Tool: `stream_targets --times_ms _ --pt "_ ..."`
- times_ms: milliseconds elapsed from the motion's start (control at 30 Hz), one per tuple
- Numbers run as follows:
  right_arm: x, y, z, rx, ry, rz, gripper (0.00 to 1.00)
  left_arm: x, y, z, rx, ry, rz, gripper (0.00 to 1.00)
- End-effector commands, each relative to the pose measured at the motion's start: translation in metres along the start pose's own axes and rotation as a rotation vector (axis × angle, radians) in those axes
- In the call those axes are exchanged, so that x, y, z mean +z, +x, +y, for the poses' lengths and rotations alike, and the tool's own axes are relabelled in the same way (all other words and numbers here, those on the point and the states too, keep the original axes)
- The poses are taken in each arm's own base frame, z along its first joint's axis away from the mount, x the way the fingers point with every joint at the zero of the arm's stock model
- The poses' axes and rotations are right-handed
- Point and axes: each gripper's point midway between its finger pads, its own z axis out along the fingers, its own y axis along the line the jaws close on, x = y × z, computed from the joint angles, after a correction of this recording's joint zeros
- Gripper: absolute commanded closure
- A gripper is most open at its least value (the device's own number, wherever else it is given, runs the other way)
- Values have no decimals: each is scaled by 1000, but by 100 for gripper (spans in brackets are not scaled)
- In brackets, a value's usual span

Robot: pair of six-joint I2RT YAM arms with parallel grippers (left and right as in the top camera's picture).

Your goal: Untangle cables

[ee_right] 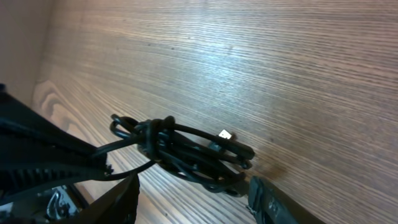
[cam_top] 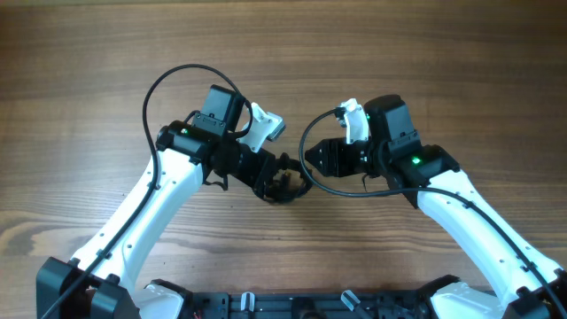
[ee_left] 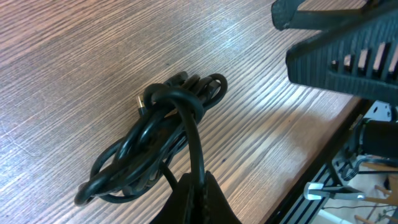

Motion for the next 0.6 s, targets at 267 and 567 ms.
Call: stream_targets --times_ms 267,567 --pt "0 8 3 71 -18 34 40 0 1 1 -37 -11 0 89" --pt "-1 21 11 147 -61 95 36 14 -1 9 -114 -14 19 96"
